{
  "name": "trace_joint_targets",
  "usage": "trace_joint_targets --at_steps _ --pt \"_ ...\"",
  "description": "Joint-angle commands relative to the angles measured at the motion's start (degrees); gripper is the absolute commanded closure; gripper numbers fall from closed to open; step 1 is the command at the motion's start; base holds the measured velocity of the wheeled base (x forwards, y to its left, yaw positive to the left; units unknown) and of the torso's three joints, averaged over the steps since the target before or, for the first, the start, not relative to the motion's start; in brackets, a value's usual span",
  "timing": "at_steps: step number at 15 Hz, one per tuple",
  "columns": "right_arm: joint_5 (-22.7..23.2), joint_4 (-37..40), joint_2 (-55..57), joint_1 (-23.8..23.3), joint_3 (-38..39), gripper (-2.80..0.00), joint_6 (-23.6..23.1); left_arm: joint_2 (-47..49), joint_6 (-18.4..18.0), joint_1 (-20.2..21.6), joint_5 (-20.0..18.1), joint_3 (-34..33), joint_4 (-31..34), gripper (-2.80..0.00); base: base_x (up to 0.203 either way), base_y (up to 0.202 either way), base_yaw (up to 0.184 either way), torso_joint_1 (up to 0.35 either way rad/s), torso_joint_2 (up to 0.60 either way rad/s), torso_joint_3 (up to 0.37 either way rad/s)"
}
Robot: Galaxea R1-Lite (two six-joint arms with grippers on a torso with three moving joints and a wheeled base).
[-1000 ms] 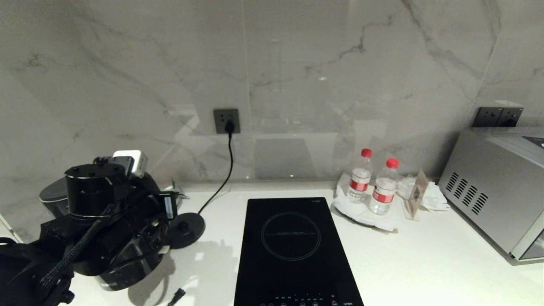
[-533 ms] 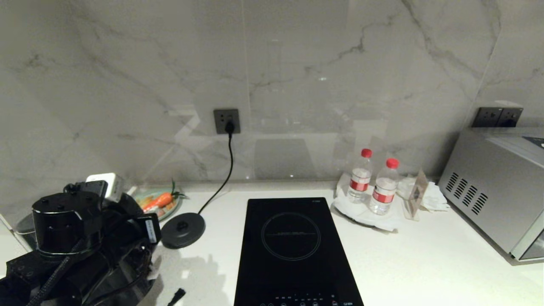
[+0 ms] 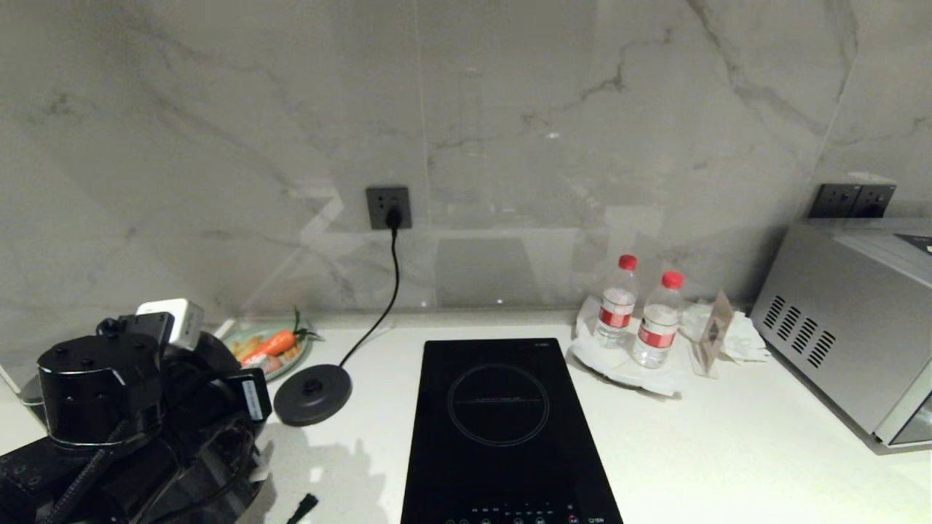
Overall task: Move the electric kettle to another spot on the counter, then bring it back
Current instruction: Place it by the sink
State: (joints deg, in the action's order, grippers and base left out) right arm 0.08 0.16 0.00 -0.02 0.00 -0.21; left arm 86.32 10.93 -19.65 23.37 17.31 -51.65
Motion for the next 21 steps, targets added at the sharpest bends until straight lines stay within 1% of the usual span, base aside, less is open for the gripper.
trace_joint_targets --at_steps 1,5,8,21 --pt "0.1 0.0 0.0 0.0 0.0 0.00 0.0 -1.6 0.0 0.1 0.3 -0.6 -0.3 0.00 0.000 0.000 0.000 0.000 0.00 0.000" --pt "0.1 0.0 0.0 0.0 0.0 0.00 0.0 -2.7 0.1 0.1 0.3 -3.5 -0.3 0.00 0.000 0.000 0.000 0.000 0.00 0.000" --pt "0.0 0.0 0.0 0.0 0.0 0.00 0.0 -2.8 0.1 0.1 0.3 -3.5 -0.3 0.00 0.001 -0.009 0.049 0.003 0.00 -0.002" --pt "0.0 0.0 0.0 0.0 0.0 0.00 -0.1 -3.5 0.1 0.1 0.4 -3.5 -0.3 0.00 -0.002 -0.008 0.174 0.002 0.00 0.003"
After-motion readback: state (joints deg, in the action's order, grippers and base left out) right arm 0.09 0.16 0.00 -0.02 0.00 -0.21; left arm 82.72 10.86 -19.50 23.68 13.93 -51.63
